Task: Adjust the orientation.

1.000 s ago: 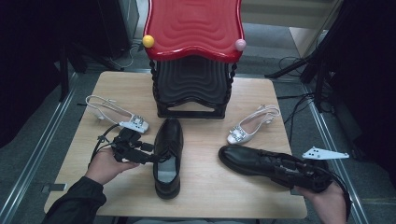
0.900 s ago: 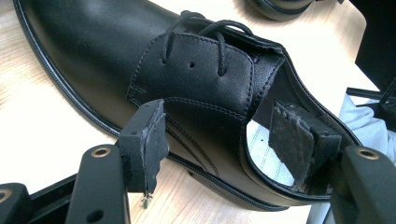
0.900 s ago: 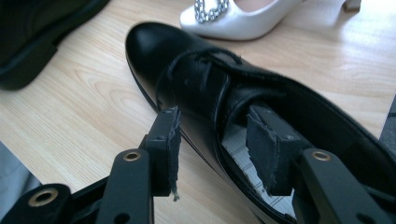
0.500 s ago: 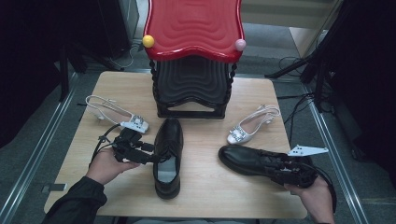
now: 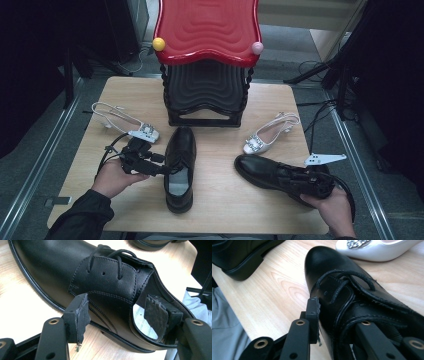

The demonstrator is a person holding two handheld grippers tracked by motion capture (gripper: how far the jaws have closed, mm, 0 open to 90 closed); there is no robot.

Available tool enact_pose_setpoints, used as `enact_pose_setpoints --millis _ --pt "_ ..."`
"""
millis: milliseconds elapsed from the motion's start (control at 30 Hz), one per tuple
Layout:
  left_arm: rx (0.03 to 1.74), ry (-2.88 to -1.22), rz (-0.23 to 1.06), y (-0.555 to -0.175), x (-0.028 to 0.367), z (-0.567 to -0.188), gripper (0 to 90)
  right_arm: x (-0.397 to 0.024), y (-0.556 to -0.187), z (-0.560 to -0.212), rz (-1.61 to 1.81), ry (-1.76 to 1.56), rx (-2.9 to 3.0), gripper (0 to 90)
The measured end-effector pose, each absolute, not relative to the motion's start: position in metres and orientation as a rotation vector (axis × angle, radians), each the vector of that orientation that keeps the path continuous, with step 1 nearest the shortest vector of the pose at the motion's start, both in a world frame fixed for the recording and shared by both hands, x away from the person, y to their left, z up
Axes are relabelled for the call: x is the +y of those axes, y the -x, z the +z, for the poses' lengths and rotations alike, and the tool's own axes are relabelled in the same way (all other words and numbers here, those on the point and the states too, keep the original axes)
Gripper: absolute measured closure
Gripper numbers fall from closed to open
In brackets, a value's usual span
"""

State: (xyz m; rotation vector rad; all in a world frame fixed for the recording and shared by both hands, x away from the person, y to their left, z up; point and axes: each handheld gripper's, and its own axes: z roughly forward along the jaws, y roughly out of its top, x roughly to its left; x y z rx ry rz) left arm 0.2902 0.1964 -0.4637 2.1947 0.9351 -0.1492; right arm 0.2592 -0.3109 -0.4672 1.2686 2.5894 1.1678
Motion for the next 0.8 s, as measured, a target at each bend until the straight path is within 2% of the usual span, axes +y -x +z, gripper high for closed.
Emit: enact_pose_setpoints --millis 100,467,800 --pt "0.937 -2.189 -0.145 -0.29 0.197 -0.464 36.5 -0.306 -0.26 -0.465 1.173 -1.291 2.618 78.4" --pt "0.954 -2.175 -0.123 -0.287 0.202 -0.463 36.6 -0.267 -0.262 -0.453 1.207 -1.255 2.612 77.9" --pt "0.965 -2.161 -0.107 -0.281 0.209 -0.463 36.3 -0.236 -0.269 -0.445 1.233 -1.372 2.494 78.0"
